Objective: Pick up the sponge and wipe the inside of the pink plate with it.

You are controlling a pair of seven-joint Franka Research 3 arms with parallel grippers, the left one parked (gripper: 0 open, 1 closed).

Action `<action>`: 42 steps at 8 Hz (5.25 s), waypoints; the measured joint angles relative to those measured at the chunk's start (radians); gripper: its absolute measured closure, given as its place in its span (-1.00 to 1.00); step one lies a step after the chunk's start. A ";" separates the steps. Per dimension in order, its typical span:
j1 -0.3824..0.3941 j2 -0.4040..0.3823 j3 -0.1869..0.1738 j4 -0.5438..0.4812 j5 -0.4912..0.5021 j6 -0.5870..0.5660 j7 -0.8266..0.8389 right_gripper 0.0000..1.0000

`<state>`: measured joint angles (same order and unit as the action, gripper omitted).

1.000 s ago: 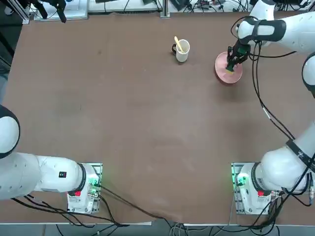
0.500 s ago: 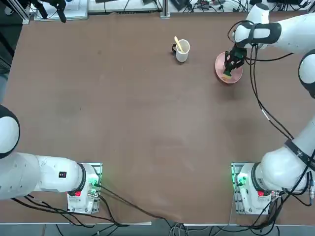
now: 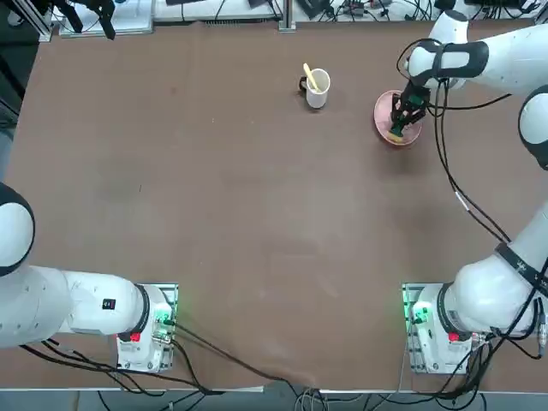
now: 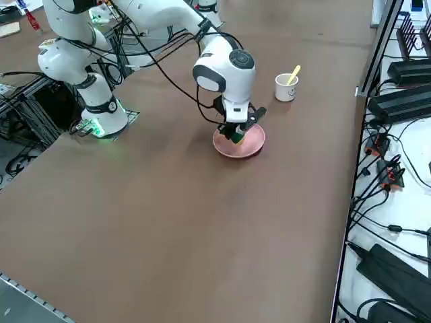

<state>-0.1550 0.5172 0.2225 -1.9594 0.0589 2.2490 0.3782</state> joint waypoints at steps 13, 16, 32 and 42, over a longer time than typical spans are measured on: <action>-0.001 0.022 -0.042 0.034 -0.135 -0.004 -0.001 0.81; 0.021 0.057 -0.040 0.092 -0.135 -0.003 0.003 0.81; 0.161 0.120 -0.038 0.198 -0.107 -0.047 0.348 0.81; 0.159 0.052 -0.095 0.098 -0.105 -0.159 0.356 0.81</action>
<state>0.0038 0.5690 0.1271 -1.8610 -0.0464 2.0895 0.7337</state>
